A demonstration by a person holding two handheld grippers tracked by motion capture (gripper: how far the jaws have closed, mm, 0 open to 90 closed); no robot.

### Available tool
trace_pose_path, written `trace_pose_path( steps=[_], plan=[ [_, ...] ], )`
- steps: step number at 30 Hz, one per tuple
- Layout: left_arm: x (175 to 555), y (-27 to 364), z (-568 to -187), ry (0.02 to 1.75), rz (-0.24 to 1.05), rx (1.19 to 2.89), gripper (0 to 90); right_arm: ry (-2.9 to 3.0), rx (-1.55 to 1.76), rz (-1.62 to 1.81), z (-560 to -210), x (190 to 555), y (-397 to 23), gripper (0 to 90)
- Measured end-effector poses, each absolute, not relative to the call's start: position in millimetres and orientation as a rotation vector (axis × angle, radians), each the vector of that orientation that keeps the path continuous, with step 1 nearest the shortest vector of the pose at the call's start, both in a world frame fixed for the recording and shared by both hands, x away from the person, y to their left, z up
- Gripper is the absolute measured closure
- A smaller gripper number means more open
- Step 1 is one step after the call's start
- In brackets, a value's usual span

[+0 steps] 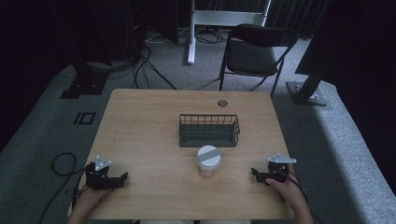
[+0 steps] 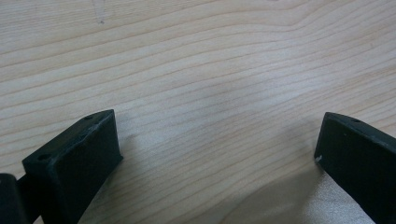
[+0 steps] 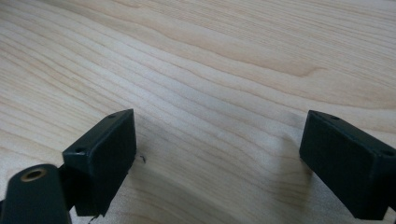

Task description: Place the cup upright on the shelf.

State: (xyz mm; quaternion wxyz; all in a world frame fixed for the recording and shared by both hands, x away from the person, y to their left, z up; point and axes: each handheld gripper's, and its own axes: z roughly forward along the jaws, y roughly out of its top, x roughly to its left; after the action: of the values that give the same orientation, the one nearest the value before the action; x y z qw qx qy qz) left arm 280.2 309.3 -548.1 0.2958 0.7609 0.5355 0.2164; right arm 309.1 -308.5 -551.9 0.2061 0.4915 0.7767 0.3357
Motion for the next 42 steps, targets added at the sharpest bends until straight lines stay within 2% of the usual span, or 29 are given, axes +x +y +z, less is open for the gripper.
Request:
trace_pose_path(
  steps=[25, 42],
  plan=[
    [280.7, 311.0, -548.3, 1.416, 0.573, 2.028, 0.1, 2.213, 1.315, 0.955, -551.8, 307.5, -310.5, 10.5],
    [280.7, 311.0, -548.4, 1.415, 0.574, 2.028, 0.1, 2.277, 1.222, 1.0, -551.4, 302.3, -290.6, 10.6]
  ],
)
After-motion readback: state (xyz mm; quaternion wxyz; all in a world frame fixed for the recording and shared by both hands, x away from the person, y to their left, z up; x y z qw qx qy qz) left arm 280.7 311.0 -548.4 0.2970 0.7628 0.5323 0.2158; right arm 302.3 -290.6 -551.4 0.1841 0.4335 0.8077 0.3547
